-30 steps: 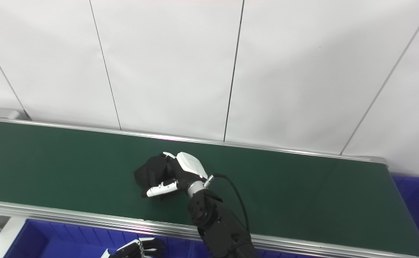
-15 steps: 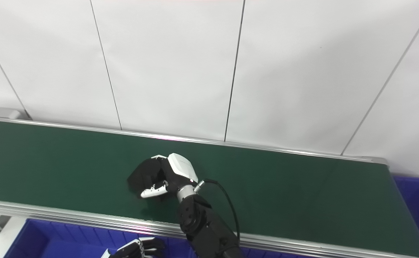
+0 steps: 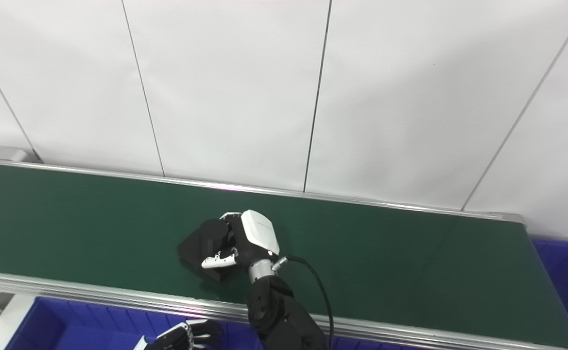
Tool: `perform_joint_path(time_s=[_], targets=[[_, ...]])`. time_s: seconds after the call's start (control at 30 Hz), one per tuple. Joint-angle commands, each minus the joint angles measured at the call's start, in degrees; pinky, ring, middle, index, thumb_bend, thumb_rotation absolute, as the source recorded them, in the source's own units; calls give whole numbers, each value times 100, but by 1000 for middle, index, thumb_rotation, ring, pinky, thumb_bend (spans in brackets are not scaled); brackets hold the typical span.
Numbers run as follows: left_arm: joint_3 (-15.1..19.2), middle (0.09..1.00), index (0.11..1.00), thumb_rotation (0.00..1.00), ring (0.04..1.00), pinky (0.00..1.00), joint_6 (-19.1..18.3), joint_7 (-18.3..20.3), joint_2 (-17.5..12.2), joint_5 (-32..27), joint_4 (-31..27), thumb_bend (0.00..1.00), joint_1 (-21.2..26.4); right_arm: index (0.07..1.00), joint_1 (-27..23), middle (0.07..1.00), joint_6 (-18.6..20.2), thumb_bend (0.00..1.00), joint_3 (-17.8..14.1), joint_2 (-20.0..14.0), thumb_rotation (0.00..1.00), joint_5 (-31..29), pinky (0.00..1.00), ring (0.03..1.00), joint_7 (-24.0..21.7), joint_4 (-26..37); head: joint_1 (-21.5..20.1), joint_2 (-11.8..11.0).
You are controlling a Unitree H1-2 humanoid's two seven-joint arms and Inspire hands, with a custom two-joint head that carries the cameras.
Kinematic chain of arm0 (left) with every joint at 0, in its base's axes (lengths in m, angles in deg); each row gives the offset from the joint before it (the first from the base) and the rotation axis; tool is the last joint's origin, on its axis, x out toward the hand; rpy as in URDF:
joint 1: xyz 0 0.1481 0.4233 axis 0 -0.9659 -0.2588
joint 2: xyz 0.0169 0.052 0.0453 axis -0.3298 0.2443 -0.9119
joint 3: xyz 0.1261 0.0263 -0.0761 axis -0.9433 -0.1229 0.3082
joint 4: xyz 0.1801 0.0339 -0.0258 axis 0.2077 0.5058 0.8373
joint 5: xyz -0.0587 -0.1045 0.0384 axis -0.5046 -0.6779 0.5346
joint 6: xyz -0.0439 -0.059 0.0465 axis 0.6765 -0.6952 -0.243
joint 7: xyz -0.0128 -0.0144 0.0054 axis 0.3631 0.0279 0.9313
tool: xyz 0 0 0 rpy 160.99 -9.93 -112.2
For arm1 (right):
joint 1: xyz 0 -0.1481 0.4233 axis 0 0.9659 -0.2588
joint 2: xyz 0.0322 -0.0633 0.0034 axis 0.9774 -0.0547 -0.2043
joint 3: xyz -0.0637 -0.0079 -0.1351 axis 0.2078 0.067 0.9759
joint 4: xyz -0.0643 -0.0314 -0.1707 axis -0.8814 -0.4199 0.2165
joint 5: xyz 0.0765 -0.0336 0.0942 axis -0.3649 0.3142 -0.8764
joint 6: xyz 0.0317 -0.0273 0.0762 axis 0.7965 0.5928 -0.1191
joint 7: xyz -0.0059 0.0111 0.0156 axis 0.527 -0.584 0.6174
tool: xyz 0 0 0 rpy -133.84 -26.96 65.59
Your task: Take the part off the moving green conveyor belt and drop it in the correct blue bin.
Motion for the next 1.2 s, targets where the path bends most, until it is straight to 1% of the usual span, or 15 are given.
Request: perform_joint_path(time_s=[0.0,0.07,0.13,0.17,0.2,0.27,0.33,0.4,0.47,0.63,0.73,0.9,1.0,1.17], targets=[[37,738,730,128,680,571,214,-15,-25,-135,-79,937,63,562,-62,504,-377,505,-54,7,0,-25,421,407,159,200,-6,-2],[52,736,728,128,678,569,215,31,-33,-199,-48,938,95,567,43,502,-456,504,-121,-12,0,-50,395,400,231,384,-25,-6],[62,734,726,133,676,569,216,25,-48,-171,-33,940,113,571,176,502,-461,502,-196,-46,0,-110,362,392,186,666,-42,-3],[71,733,726,133,676,569,216,35,-50,-189,-20,941,122,574,261,500,-412,501,-226,-77,0,-140,347,387,119,882,-52,-8],[81,734,726,134,679,570,216,47,-59,-208,-2,944,134,547,357,508,-355,503,-261,-113,0,-170,311,388,57,1130,-92,4],[95,735,727,139,681,572,216,71,-68,-244,17,944,147,511,516,523,-232,507,-314,-164,0,-202,287,396,-56,1540,-116,22],[116,735,728,142,681,570,216,74,-75,-252,23,944,150,498,717,525,-102,509,-377,-224,0,-221,253,393,-175,2035,-150,27],[134,734,729,148,682,572,216,94,-92,-281,22,945,157,494,984,525,35,509,-483,-290,0,-281,261,394,-336,2651,-213,64],[152,735,731,141,684,579,216,134,-114,-343,23,943,169,493,1255,531,208,509,-604,-326,0,-353,300,402,-507,3238,-262,98],[199,736,735,140,689,590,208,162,-179,-315,-29,937,173,492,1899,536,501,509,-851,-365,0,-528,338,411,-854,4413,-341,144],[218,738,736,126,691,596,209,198,-203,-356,-15,932,183,492,2185,540,584,508,-943,-396,0,-537,338,413,-979,4903,-344,153],[244,731,736,112,679,586,211,209,-210,-389,-31,928,185,493,2524,538,645,509,-1051,-496,0,-566,340,407,-1172,5477,-396,197],[250,733,736,112,679,586,215,208,-210,-400,-47,935,184,492,2699,541,646,508,-1113,-585,0,-576,341,404,-1271,5732,-434,221],[259,735,736,118,679,583,212,217,-248,-434,-92,943,178,493,3068,543,851,508,-1216,-772,0,-499,332,403,-1483,6211,-581,319]])
